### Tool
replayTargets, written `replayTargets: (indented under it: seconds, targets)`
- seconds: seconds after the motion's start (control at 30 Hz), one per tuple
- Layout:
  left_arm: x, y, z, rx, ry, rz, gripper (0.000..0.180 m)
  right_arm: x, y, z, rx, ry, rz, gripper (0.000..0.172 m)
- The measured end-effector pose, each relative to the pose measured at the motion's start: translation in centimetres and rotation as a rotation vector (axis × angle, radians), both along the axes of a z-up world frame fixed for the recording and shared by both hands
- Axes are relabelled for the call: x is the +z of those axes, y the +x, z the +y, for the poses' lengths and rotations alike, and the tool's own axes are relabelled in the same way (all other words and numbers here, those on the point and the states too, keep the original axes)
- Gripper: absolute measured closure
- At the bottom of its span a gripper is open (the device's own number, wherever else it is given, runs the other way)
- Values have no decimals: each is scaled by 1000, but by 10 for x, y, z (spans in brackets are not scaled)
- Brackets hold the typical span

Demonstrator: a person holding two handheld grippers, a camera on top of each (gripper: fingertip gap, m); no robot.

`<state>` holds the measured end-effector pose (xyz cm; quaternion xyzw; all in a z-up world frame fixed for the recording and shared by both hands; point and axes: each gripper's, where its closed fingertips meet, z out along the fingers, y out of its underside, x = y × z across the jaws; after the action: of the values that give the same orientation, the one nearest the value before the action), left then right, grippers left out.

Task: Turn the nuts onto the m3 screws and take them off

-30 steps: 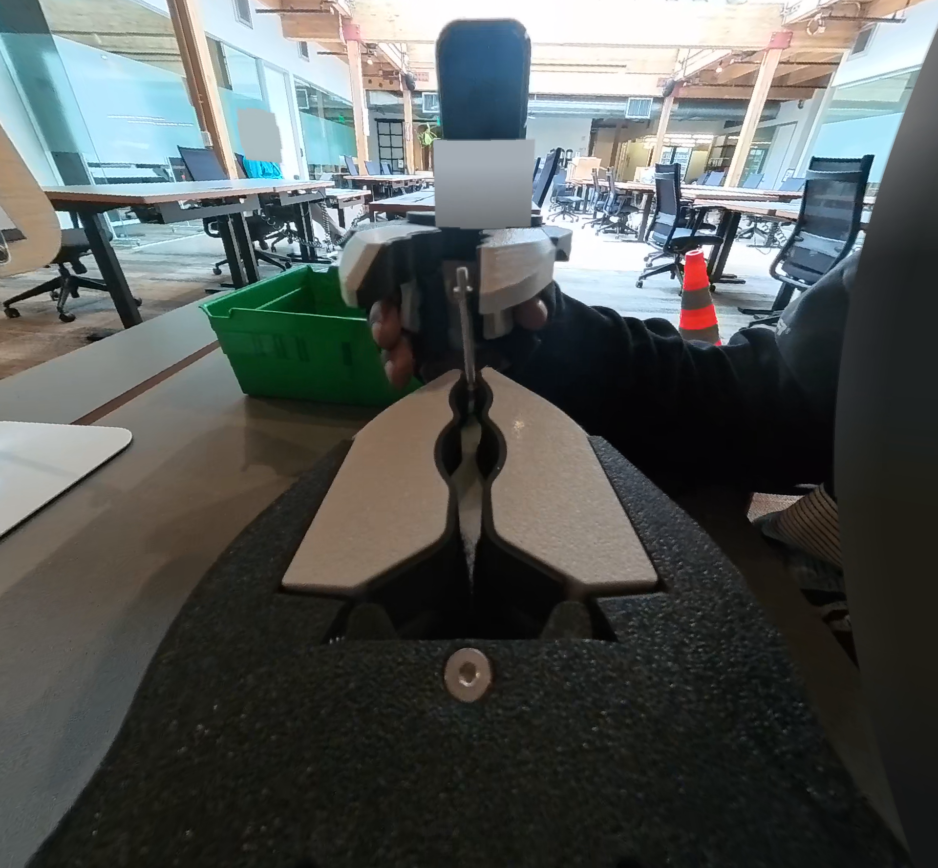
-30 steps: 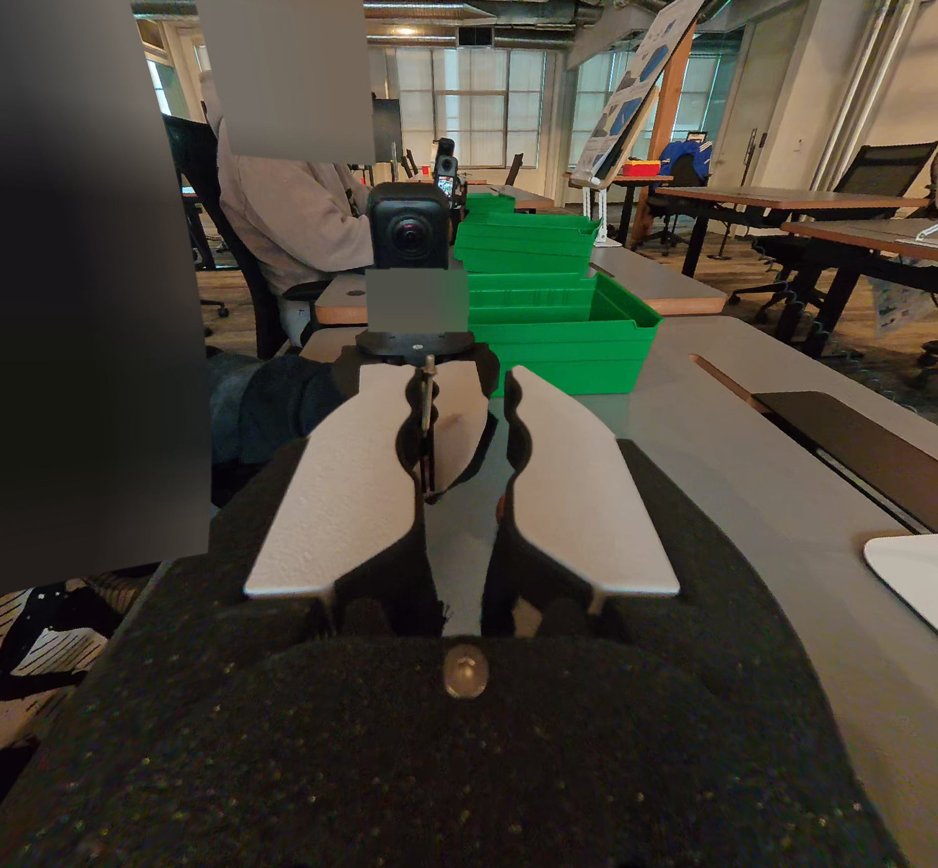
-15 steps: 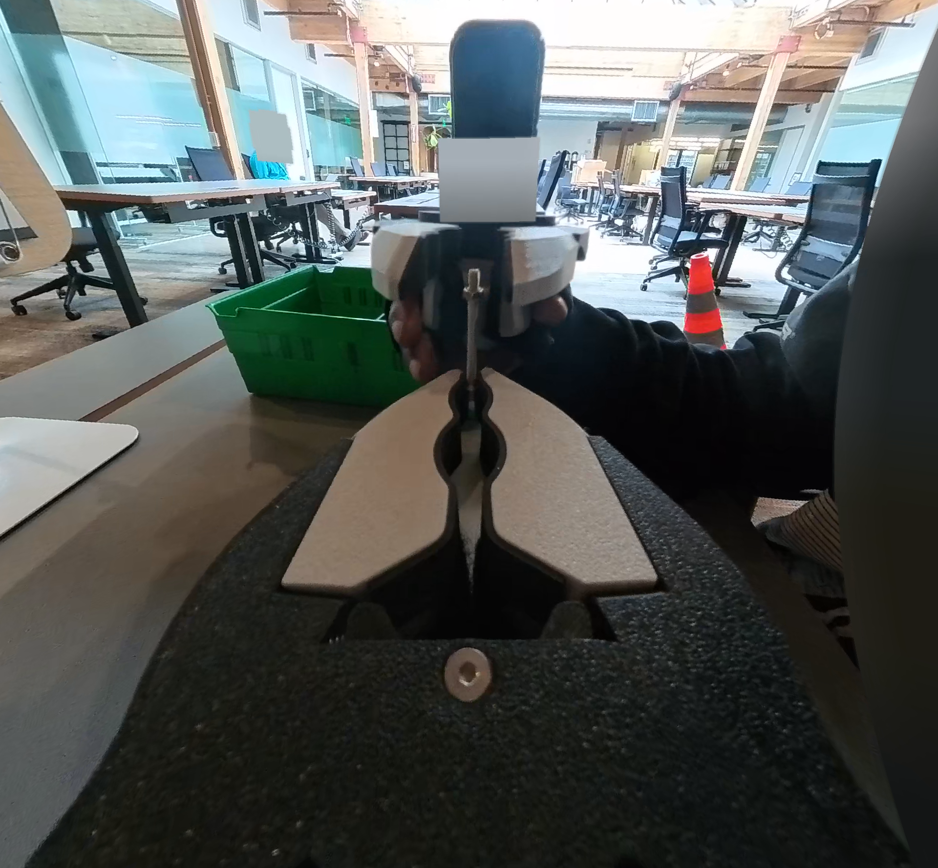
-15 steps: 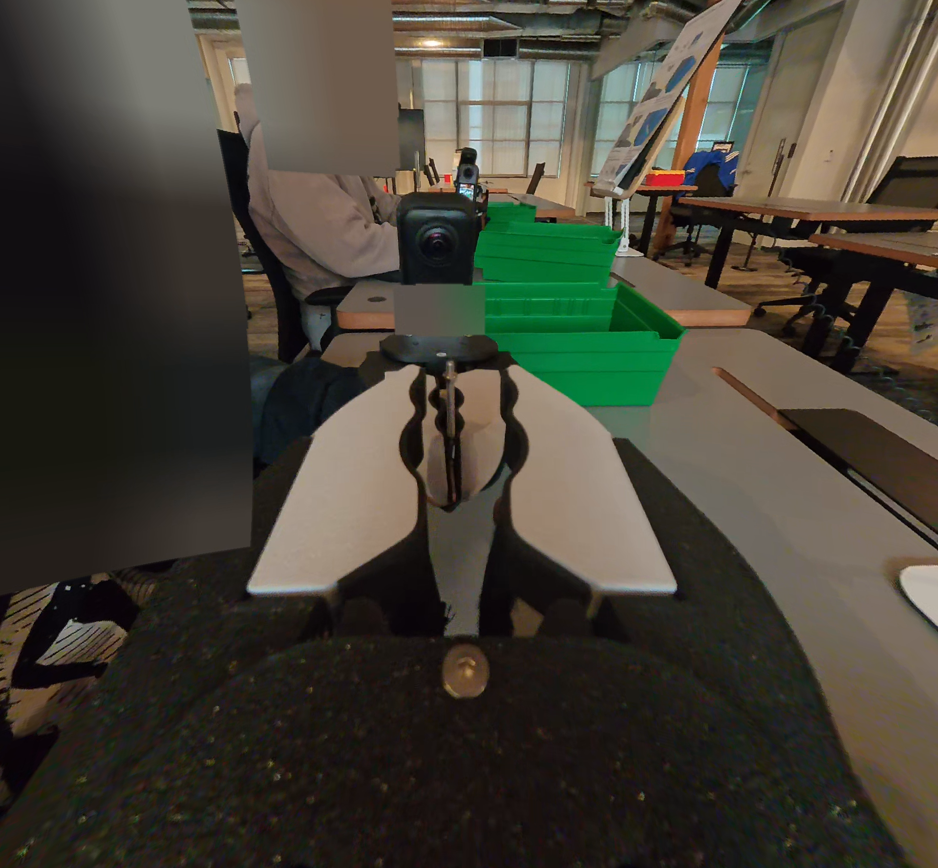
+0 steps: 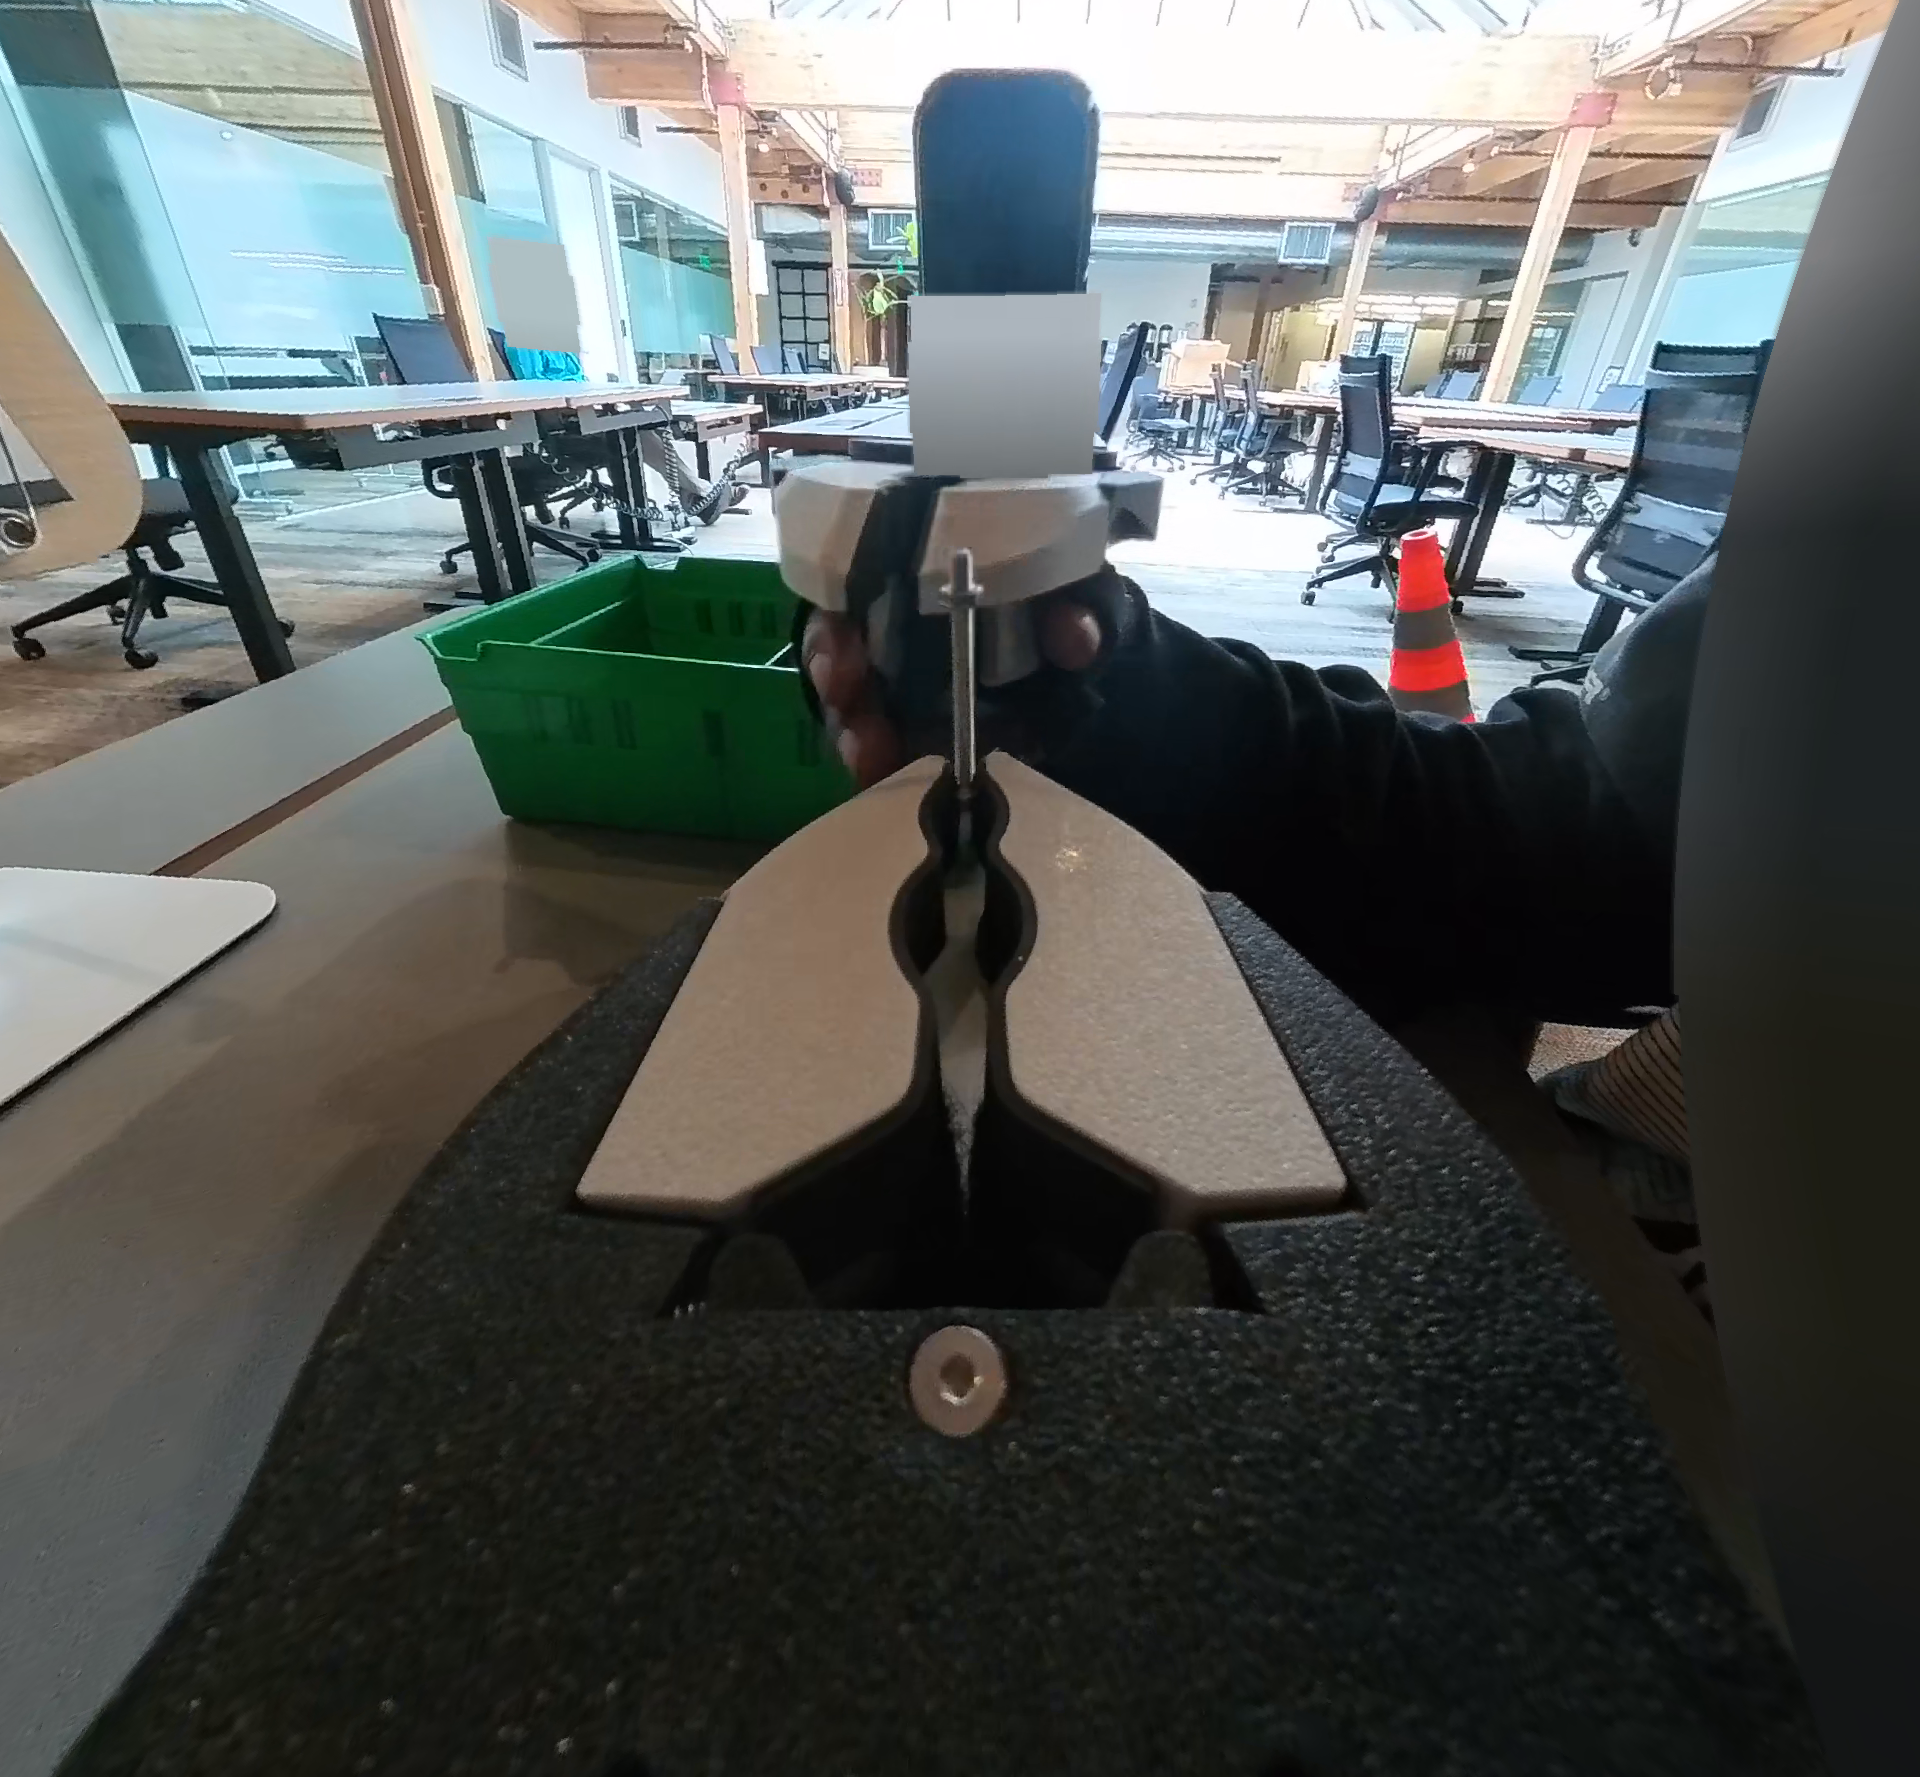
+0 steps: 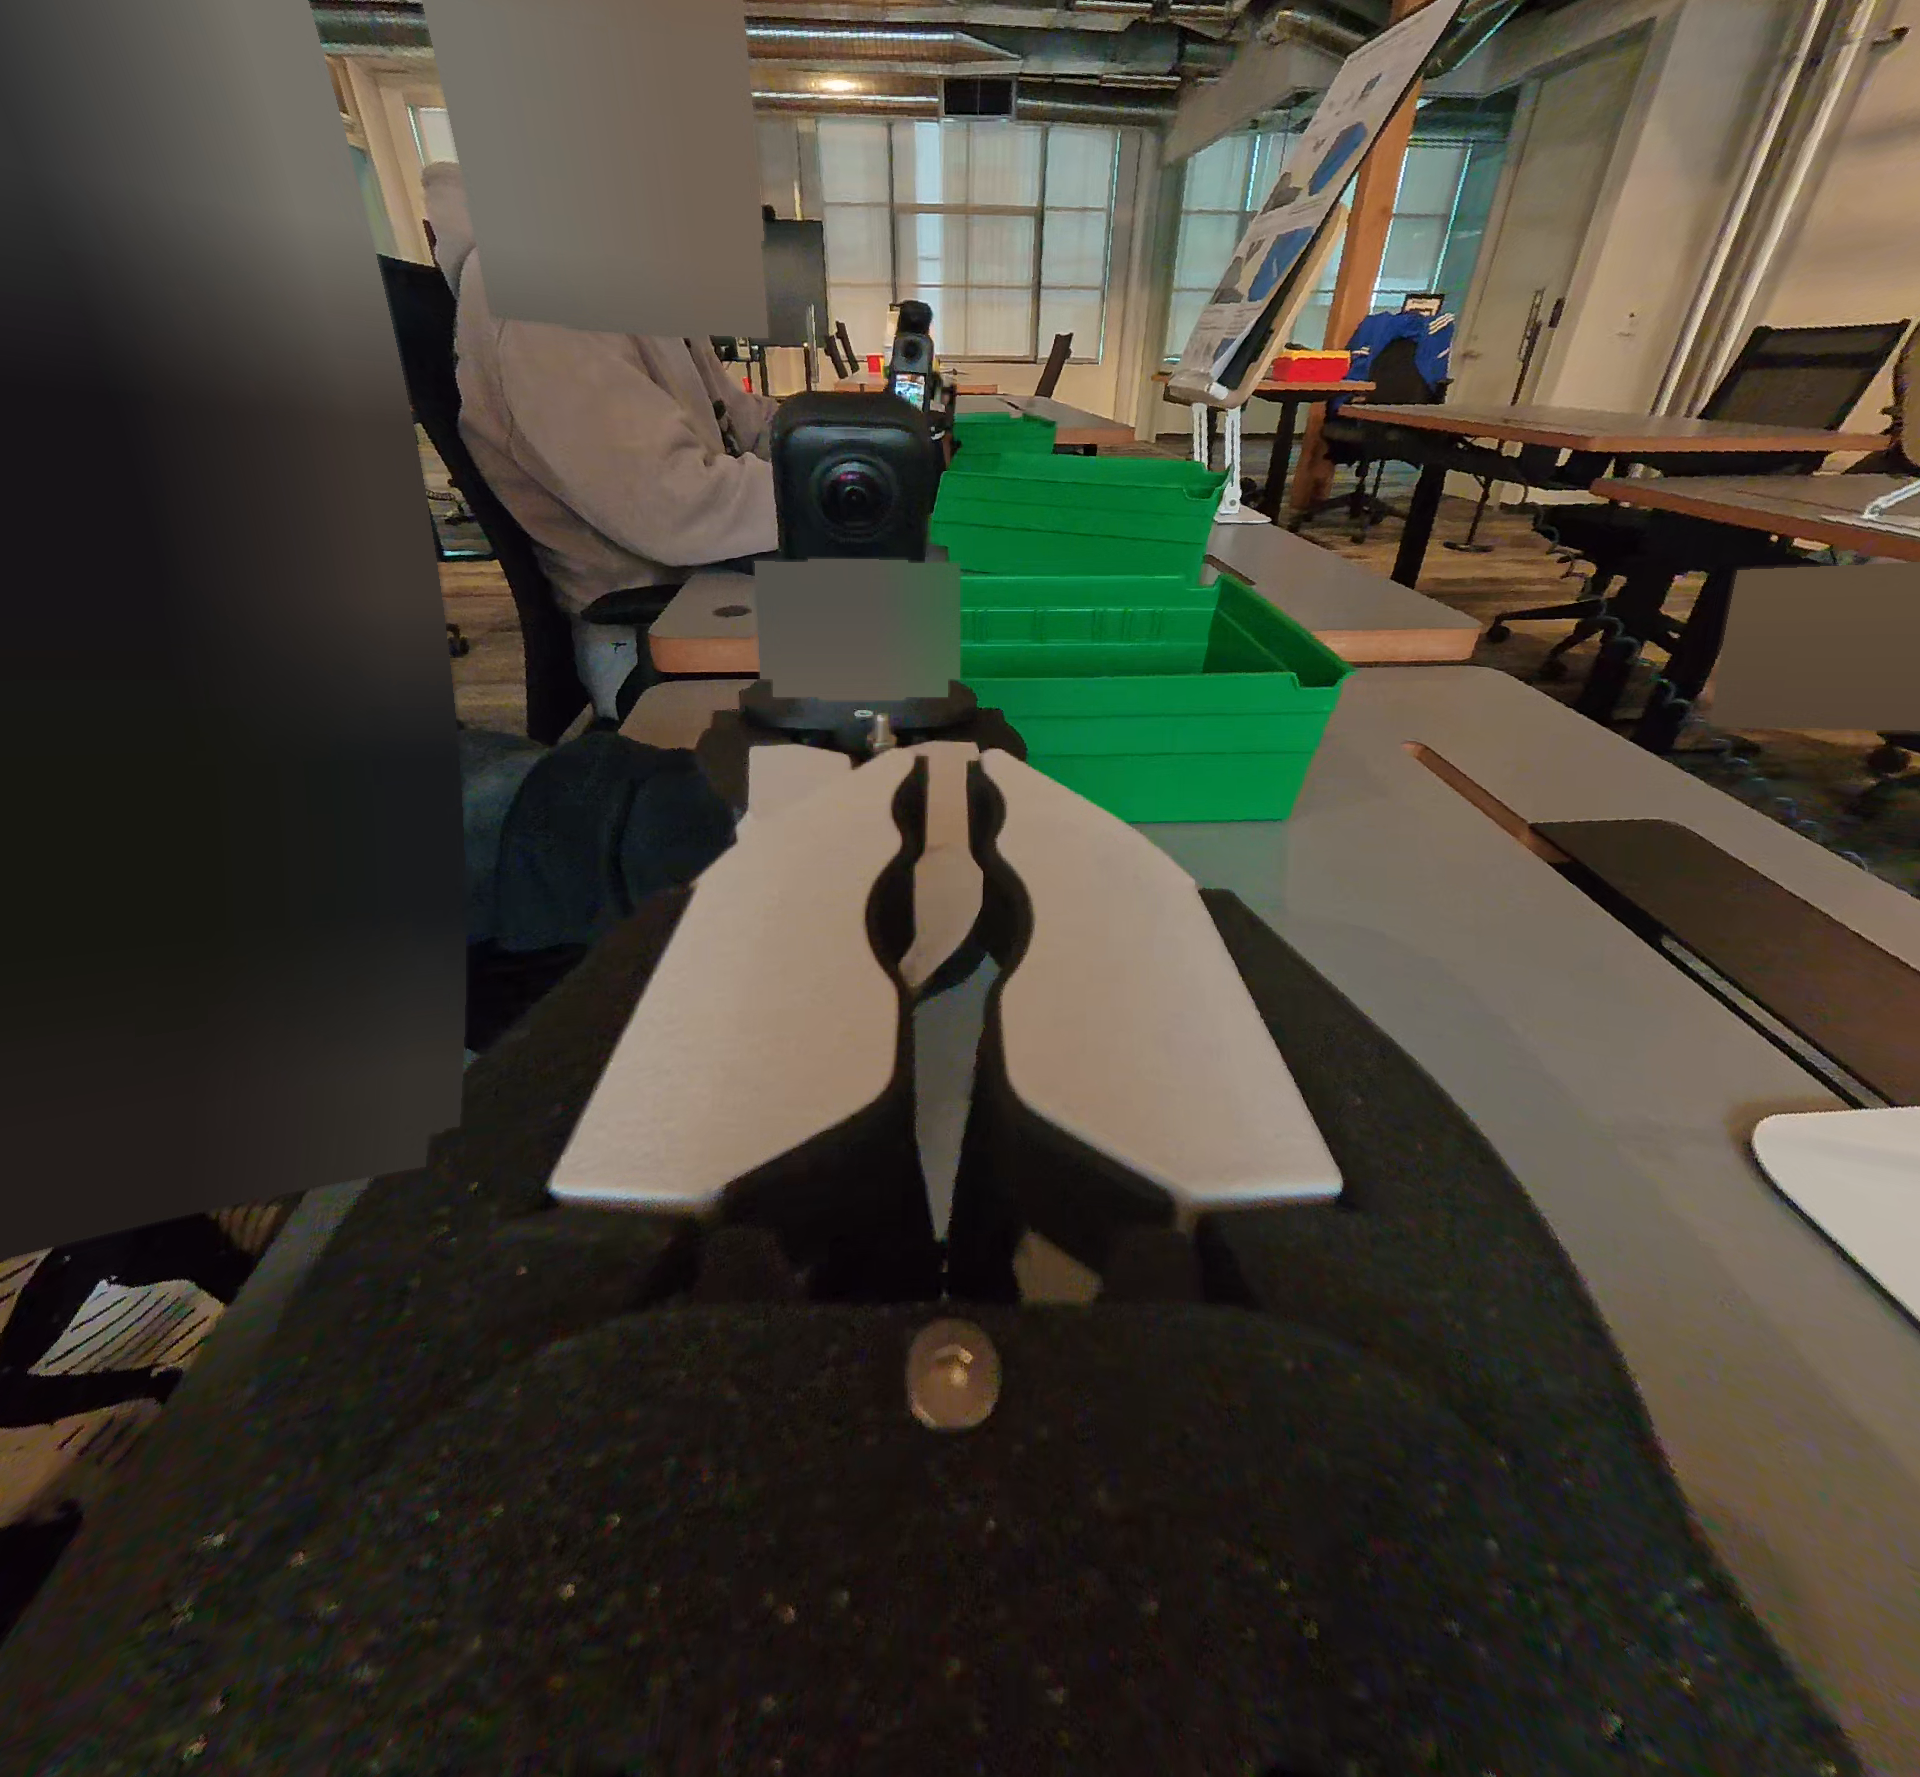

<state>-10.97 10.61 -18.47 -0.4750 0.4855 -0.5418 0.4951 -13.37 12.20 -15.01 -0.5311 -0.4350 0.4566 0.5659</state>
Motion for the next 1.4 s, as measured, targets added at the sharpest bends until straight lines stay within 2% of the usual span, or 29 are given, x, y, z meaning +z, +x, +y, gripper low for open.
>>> replayTargets:
  seconds: [0.1,0.23,0.33,0.43,0.77,0.9,1.13,1.3,1.4]
  targets:
    - [0,0,1,3,-2,1,180,3,1,-3,16,5,18,164]
    - [-1,1,1,7,-4,6,180,2,-5,-7,46,-1,23,147]
    - [-3,3,-1,-1,-2,12,180,-2,-11,-7,45,1,2,143]
    - [-5,4,-3,-14,0,20,180,-5,-13,-6,40,0,-13,143]
    - [1,0,-2,-16,-1,-7,180,1,-1,-3,15,11,5,164]
    - [1,0,-2,-16,-1,-6,180,2,1,-5,24,19,15,161]
    - [-1,1,-2,-12,-5,1,180,-1,-11,-11,63,22,9,143]
    - [-4,4,-5,-22,-4,13,180,-5,-16,-10,56,15,-10,143]
    - [-4,4,-6,-28,-2,11,180,-5,-13,-7,43,10,-10,152]
